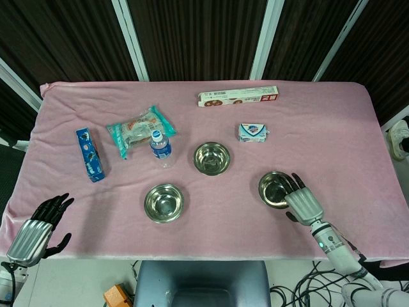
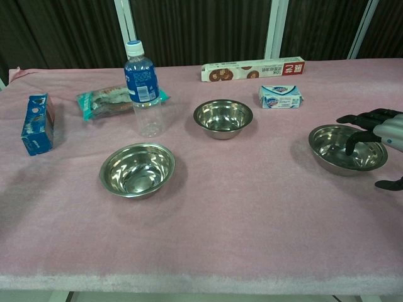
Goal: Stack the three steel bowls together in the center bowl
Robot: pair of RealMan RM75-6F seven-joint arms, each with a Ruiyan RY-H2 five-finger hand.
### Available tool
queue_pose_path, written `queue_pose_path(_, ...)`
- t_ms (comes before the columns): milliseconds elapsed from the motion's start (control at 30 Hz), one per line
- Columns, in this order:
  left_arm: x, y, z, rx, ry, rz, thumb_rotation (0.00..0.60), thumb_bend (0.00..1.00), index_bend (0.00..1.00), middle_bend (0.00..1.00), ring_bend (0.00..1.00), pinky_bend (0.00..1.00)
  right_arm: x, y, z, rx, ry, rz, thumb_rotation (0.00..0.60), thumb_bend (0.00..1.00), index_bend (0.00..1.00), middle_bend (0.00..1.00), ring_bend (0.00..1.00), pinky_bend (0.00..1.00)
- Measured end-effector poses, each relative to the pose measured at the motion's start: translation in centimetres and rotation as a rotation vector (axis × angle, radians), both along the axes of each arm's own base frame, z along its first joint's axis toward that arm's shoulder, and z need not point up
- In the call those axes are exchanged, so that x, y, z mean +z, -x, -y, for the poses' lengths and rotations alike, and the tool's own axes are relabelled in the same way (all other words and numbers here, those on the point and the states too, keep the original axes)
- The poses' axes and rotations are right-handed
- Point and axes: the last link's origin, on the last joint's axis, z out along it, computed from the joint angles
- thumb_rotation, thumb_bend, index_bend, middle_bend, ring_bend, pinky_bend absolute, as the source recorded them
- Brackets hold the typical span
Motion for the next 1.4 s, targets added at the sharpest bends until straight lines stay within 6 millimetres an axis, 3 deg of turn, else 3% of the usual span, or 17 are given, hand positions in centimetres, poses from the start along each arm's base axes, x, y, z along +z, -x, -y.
queue_pose_path(167, -0.1, 0.0, -0.1, 0.001, 0.001, 0.0, 0.6, 0.39, 0.0, 0.0, 0.0, 0.11, -0.1, 0.0, 0.1, -0.001, -0.005, 0.009, 0.6, 0.36, 0.48, 0.0, 0.0, 0.0)
queue_pose_path(367, -0.1, -0.1, -0.2, -0.003, 0.003, -0.002, 0.6, 0.39, 0.0, 0.0, 0.0, 0.11, -0.4, -0.1, 0.4, 0.006, -0.006, 0.024, 0.6, 0.41, 0.58, 0.0, 0.0, 0.0)
queue_pose_path(567, -0.1, 0.0, -0.3, 0.001, 0.009, -0.002, 0.6, 0.39, 0.0, 0.0, 0.0, 0.11, -0.8, -0.2, 0.8, 0.02, 0.0, 0.047, 0.6, 0.58, 0.66, 0.0, 0.0, 0.0)
queue_pose_path(967, 0.3, 0.2, 0.1, 0.004, -0.003, 0.007, 0.6, 0.39, 0.0, 0.0, 0.0, 0.11, -0.4, -1.0, 1.4, 0.055, 0.035, 0.065, 0.6, 0.62, 0.69, 0.0, 0.0, 0.0)
queue_pose_path(1200, 0.4, 0.3, 0.3, 0.007, -0.004, 0.009, 0.6, 0.39, 0.0, 0.0, 0.0, 0.11, 1.1, -3.8, 2.6, 0.116, 0.089, 0.09, 0.6, 0.62, 0.69, 0.0, 0.0, 0.0)
queue_pose_path(1400, 0.5, 0.3, 0.3, 0.009, -0.007, 0.012, 0.6, 0.39, 0.0, 0.0, 0.0, 0.11, 2.5, -8.0, 5.0, 0.183, 0.152, 0.089, 0.6, 0.62, 0.69, 0.0, 0.0, 0.0)
